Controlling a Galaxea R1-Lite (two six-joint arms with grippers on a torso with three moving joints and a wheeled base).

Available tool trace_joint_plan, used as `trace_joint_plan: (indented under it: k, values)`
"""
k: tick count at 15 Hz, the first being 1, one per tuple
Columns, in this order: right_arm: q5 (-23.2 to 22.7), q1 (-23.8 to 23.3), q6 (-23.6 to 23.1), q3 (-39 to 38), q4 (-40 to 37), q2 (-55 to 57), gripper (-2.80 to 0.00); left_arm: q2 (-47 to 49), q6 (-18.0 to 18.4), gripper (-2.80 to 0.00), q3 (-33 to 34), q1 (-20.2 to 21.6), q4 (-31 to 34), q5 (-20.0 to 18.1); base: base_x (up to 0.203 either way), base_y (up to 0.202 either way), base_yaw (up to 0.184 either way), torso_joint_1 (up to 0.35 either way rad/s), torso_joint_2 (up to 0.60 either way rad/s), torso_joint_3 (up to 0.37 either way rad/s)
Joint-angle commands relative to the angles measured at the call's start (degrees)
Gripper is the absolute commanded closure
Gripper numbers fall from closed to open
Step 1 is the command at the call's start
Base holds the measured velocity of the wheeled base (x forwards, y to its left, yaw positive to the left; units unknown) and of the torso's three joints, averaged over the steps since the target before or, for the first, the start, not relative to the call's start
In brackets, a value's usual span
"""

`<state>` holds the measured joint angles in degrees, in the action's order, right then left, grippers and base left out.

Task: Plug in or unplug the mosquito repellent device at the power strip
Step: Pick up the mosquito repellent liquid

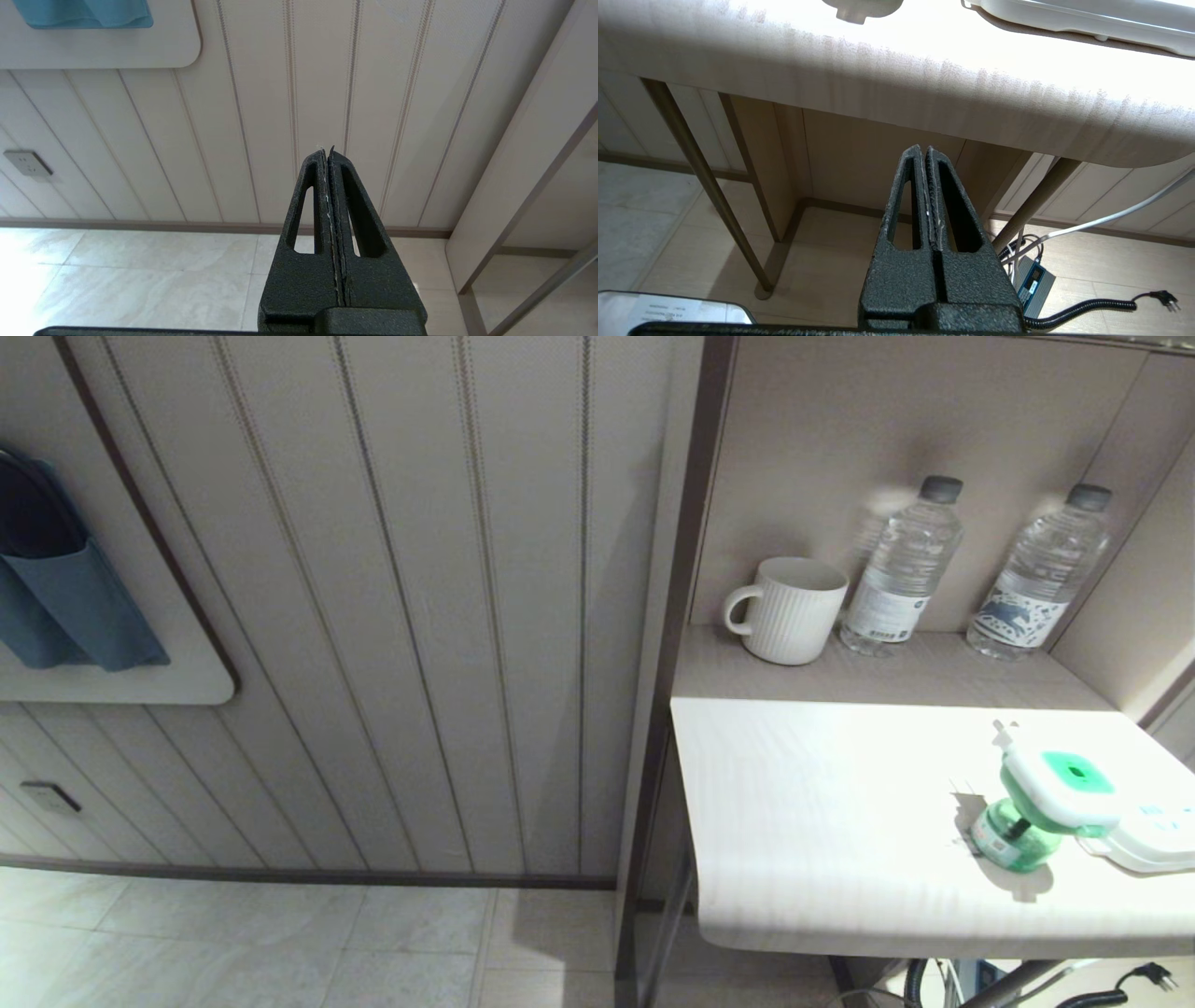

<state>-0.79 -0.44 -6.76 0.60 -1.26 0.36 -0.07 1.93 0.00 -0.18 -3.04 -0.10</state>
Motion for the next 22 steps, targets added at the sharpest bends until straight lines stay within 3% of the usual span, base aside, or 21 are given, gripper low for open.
trace_joint_plan:
  k: [1,5,10,14,18,19,22]
  values:
    - [-0.1,0.0,-0.2,0.2,0.0,0.8,0.00,0.1,0.0,0.00,0.0,0.0,0.0,0.0,0.000,0.000,0.000,0.000,0.00,0.000]
    - [-0.3,0.0,-0.1,0.9,0.2,0.7,0.00,0.1,0.0,0.00,0.0,0.0,0.0,0.0,0.000,0.000,0.000,0.000,0.00,0.000]
    - [-2.7,0.0,1.1,18.0,-0.8,12.0,0.00,0.1,0.0,0.00,0.0,0.0,0.0,0.0,0.000,0.000,0.000,0.000,0.00,0.000]
    - [-3.3,-0.3,7.7,28.2,4.9,24.6,0.00,0.1,0.0,0.00,0.0,0.0,0.0,0.0,0.000,0.000,0.000,0.000,0.00,0.000]
    - [-3.0,-0.6,19.5,29.8,14.0,34.7,0.00,0.1,0.0,0.00,0.0,0.0,0.0,0.0,0.000,0.000,0.000,0.000,0.00,0.000]
    - [-3.1,-0.3,19.9,29.9,14.7,37.0,-2.80,0.1,0.0,0.00,0.0,0.0,0.0,0.0,0.000,0.000,0.000,0.000,0.00,0.000]
    - [-4.2,2.3,17.4,29.6,17.4,42.1,-2.80,0.1,0.0,0.00,0.0,0.0,0.0,0.0,0.000,0.000,0.000,0.000,0.00,0.000]
